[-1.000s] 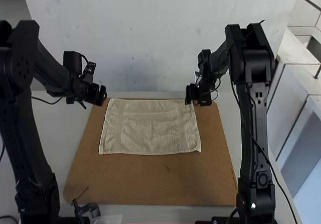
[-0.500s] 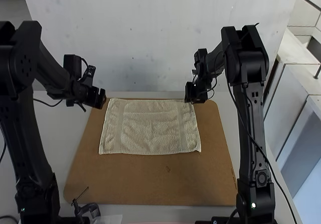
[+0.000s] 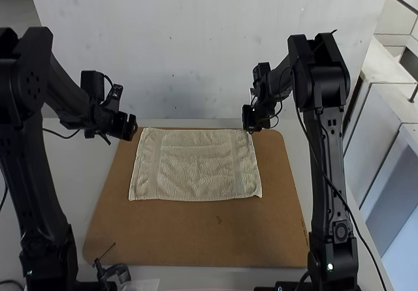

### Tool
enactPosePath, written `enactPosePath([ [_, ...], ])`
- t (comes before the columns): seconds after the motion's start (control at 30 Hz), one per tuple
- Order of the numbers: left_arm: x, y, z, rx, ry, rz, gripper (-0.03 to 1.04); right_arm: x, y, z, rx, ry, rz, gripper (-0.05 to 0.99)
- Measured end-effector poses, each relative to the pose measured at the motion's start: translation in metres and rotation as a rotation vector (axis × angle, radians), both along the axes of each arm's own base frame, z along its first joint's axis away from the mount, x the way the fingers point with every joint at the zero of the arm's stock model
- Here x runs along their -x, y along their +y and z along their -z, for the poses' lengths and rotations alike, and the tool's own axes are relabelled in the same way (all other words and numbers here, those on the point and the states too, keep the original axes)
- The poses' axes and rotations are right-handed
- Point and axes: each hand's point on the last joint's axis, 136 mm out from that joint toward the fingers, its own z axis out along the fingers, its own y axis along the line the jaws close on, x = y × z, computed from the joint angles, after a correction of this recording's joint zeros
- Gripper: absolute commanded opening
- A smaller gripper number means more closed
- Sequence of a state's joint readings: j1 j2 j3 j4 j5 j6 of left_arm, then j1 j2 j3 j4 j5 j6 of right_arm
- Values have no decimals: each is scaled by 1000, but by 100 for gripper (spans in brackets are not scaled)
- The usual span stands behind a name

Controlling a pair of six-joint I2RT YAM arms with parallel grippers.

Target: Fold the towel.

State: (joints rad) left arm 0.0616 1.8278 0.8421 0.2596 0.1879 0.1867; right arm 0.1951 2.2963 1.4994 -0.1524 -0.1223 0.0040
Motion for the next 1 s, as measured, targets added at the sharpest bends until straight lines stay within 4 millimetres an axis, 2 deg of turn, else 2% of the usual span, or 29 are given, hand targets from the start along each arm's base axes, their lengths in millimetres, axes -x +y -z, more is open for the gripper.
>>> enactPosePath([
  [0.1, -1, -2, 1, 0, 2, 4, 96, 3, -1, 4, 5, 3, 2, 2],
  [0.17, -9, -9, 4, 0, 4, 21, 96, 3, -2, 5, 7, 1, 4, 2],
  [0.23, -14, -25, 17, 1, 32, 55, 96, 4, -2, 6, 7, 1, 4, 2],
  [0.33, -25, -34, 31, 8, 56, 68, 95, 4, -2, 7, 7, -2, 4, 2],
  [0.57, -36, -37, 58, 43, 116, 40, 89, 8, -2, 7, 6, -6, 3, 2],
  [0.63, -39, -39, 61, 73, 128, 29, 85, 8, -2, 7, 6, -9, 2, 2],
  [0.77, -47, -47, 64, 157, 146, 12, 85, 8, -1, 7, 6, -11, 1, 2],
  [0.87, -50, -50, 66, 186, 158, 8, 68, 8, -2, 7, 7, -12, 2, 2],
  [0.97, -54, -51, 66, 199, 157, 5, 65, 7, -1, 6, 7, -17, 2, 2],
  [1.0, -54, -52, 67, 200, 158, 6, 58, 7, -1, 7, 6, -19, 2, 2],
])
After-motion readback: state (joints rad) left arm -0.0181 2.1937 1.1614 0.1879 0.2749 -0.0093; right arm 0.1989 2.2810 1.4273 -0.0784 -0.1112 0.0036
